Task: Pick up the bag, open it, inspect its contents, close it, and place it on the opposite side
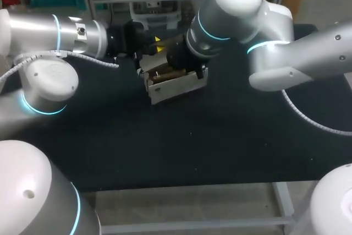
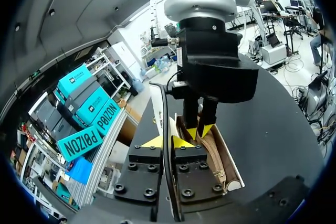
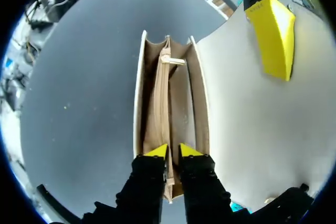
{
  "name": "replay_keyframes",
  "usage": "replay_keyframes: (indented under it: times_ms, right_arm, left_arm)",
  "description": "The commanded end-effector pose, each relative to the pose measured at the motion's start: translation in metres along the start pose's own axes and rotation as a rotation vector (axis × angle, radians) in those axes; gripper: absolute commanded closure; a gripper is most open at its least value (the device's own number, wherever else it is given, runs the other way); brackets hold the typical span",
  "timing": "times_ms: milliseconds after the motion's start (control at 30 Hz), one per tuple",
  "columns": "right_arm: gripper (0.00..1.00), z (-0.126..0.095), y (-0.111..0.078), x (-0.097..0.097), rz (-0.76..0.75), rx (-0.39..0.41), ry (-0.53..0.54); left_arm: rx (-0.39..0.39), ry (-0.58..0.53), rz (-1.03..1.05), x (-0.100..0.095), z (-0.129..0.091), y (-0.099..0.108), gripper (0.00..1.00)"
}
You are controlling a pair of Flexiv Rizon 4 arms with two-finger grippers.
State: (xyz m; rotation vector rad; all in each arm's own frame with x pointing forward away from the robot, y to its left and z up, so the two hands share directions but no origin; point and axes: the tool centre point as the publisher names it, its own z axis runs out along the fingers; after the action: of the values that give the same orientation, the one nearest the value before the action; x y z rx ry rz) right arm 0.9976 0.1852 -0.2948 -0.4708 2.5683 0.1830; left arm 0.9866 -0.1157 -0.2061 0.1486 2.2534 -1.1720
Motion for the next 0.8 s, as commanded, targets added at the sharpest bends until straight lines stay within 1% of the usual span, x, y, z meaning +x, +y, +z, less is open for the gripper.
replay_keyframes:
  times_ms: [33,267,400,467,567,667,767,800]
  right_arm:
    - [1.00,-0.028,0.004,0.006,-0.004,0.014,-0.082]
    - [1.00,-0.063,0.011,0.010,-0.017,0.019,-0.177]
    - [1.00,-0.079,0.014,0.017,-0.017,0.029,-0.212]
    - [1.00,-0.084,0.016,0.022,-0.019,0.027,-0.221]
    - [1.00,-0.088,0.017,0.032,-0.018,0.028,-0.228]
    - [1.00,-0.088,0.019,0.043,-0.009,0.030,-0.228]
    - [1.00,-0.088,0.020,0.053,-0.007,0.036,-0.234]
    - [1.00,-0.087,0.021,0.056,-0.007,0.038,-0.237]
  left_arm:
    - [-0.001,-0.004,0.003,0.006,-0.001,-0.002,1.00]
    - [-0.007,0.005,-0.012,0.012,-0.008,-0.012,1.00]
    - [-0.007,0.051,-0.033,0.019,-0.008,-0.015,1.00]
    - [-0.007,0.073,-0.044,0.022,-0.003,-0.011,1.00]
    - [-0.012,0.115,-0.064,0.025,0.011,-0.001,1.00]
    - [-0.006,0.150,-0.076,0.025,0.026,0.012,1.00]
    - [-0.002,0.162,-0.066,0.023,0.040,0.026,1.00]
    - [0.010,0.167,-0.063,0.022,0.043,0.031,1.00]
